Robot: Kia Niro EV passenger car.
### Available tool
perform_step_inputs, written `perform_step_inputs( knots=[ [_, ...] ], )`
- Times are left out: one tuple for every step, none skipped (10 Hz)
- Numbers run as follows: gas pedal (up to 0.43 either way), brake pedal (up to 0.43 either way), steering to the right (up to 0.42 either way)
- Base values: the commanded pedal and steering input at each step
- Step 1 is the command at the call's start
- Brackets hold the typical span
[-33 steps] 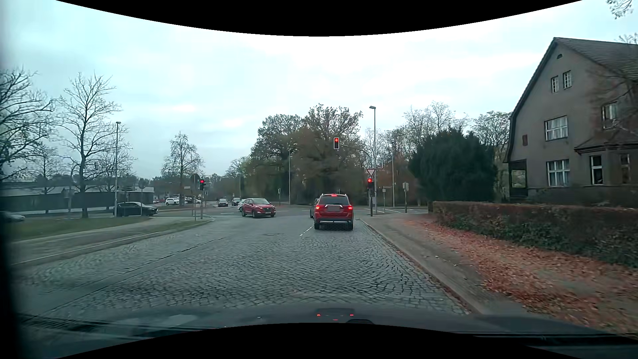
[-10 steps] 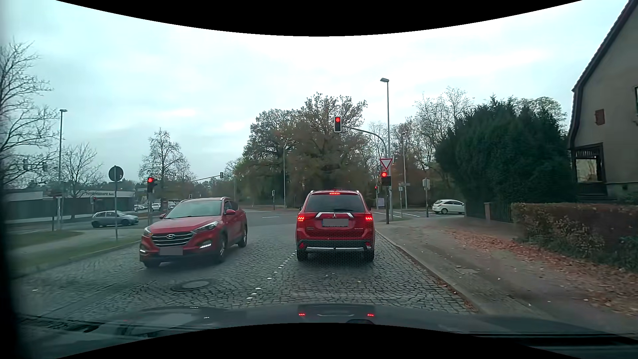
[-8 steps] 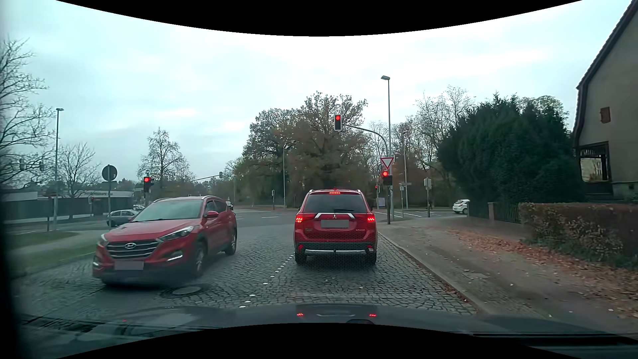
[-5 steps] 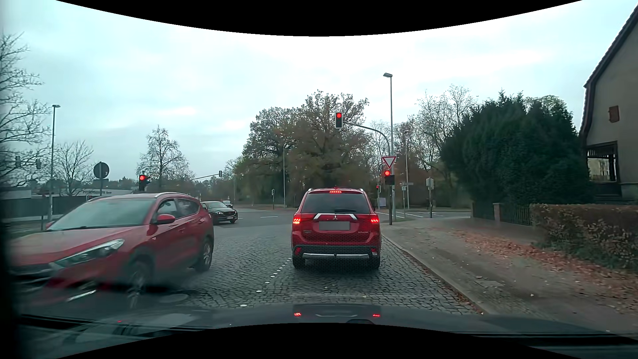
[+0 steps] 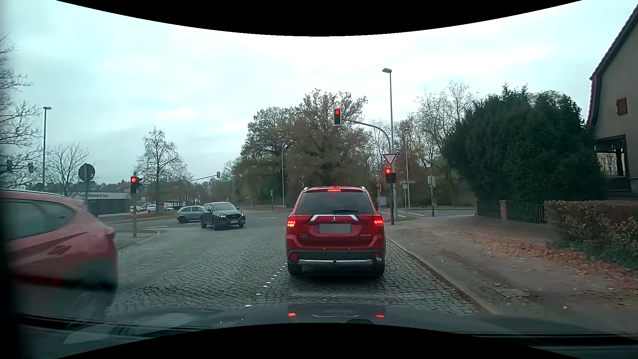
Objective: Follow the waypoints while adhering to traffic rules and regulations
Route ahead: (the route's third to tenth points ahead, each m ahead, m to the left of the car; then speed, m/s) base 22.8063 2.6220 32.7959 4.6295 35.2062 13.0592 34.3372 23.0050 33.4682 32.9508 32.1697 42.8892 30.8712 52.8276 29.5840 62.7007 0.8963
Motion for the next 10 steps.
perform_step_inputs(
  knots=[
    [0.000,0.012,-0.004],
    [0.000,0.006,-0.004],
    [0.000,0.000,-0.004],
    [0.000,0.000,-0.004],
    [0.000,0.000,-0.004],
    [0.000,0.006,-0.004],
    [0.000,0.012,-0.004],
    [0.000,0.061,-0.004],
    [0.000,0.091,-0.004],
    [0.000,0.098,-0.004]
  ],
)
